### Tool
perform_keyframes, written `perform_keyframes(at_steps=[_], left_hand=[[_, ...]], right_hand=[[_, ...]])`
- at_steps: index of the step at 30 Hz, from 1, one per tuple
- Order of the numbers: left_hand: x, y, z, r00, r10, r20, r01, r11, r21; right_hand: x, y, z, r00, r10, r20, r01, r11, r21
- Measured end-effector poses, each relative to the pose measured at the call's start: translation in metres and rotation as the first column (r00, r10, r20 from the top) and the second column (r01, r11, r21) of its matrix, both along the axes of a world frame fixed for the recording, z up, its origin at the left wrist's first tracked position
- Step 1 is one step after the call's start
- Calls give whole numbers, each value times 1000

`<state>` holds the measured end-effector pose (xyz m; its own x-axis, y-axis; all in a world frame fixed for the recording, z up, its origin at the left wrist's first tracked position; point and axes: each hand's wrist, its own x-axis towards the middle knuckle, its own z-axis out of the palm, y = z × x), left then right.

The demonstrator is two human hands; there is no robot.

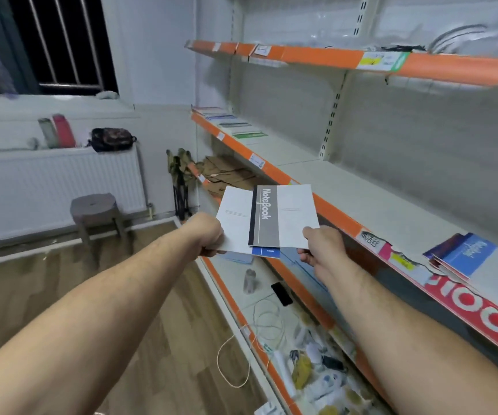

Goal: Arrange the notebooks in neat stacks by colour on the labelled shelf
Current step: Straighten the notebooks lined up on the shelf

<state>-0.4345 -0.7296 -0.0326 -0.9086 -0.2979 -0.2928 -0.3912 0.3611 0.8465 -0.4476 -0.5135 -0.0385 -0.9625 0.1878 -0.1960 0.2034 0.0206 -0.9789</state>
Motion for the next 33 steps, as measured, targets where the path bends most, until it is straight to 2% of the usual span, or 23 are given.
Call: perform_keyframes(at_steps=[7,15,23,33], left_hand=[[-90,-44,17,995,100,1,-100,995,-13],[-191,-102,11,983,181,7,-181,983,-14],[-318,-195,6,990,139,-24,-138,990,33],[-458,-324,29,995,60,-83,-58,998,21]], right_hand=[[-127,-50,8,994,106,-14,-106,994,15],[-236,-105,6,991,131,15,-131,990,50],[-341,-197,2,995,97,-38,-96,995,20],[-463,-329,13,1000,-22,-13,22,1000,-15]])
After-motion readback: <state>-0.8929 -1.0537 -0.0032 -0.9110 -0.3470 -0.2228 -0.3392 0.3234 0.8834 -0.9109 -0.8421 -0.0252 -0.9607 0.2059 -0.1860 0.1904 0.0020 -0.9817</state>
